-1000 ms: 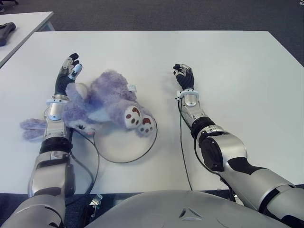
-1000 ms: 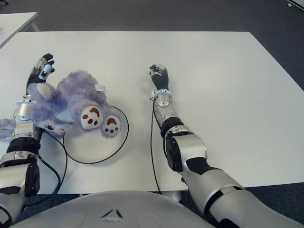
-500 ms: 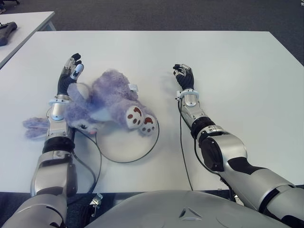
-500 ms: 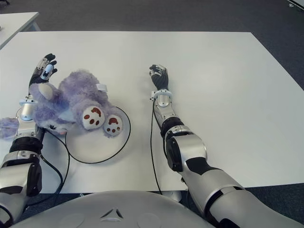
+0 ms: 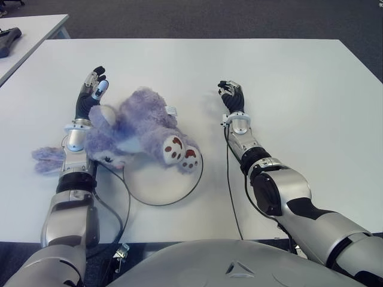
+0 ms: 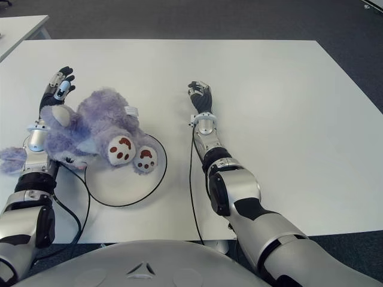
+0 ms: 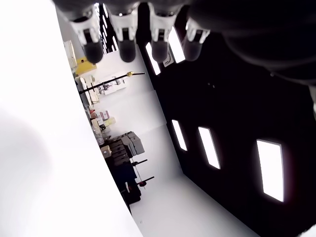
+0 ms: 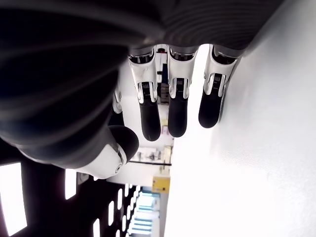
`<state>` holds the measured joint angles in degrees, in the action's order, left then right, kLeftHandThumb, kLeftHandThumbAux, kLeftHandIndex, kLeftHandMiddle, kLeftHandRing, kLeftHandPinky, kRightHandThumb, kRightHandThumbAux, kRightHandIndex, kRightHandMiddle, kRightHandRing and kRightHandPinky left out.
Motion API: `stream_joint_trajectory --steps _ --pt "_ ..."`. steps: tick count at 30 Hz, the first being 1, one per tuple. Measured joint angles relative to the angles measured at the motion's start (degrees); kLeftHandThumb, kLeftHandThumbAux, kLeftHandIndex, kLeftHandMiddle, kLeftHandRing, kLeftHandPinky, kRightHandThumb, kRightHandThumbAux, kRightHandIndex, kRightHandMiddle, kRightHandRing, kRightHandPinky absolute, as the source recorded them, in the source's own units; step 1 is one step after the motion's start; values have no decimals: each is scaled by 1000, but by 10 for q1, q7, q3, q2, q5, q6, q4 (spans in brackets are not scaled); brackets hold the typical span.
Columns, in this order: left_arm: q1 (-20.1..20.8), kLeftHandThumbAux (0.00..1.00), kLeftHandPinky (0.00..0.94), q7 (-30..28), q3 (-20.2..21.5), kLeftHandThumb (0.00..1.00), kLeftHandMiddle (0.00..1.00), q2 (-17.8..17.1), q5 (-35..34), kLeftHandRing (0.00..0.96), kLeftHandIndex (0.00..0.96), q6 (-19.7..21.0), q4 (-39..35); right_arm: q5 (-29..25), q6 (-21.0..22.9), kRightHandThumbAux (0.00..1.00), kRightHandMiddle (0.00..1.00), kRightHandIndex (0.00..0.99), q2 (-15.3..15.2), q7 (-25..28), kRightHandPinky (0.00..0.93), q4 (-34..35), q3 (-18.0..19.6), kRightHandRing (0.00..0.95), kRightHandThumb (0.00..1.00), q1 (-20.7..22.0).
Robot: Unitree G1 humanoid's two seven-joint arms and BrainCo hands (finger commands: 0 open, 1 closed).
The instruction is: Put the doll into the plate.
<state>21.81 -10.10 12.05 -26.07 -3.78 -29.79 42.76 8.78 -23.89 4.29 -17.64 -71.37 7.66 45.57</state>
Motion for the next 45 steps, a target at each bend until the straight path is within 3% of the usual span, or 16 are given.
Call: stream_joint_trajectory --steps 21,45 --pt "12 285 0 2 -12 0 0 10 4 0 0 7 13 1 0 741 241 398 0 0 203 0 -1 203 699 0" --pt "39 248 0 11 -35 0 0 53 10 0 0 7 15 1 0 741 235 399 0 -1 198 0 -3 197 699 0"
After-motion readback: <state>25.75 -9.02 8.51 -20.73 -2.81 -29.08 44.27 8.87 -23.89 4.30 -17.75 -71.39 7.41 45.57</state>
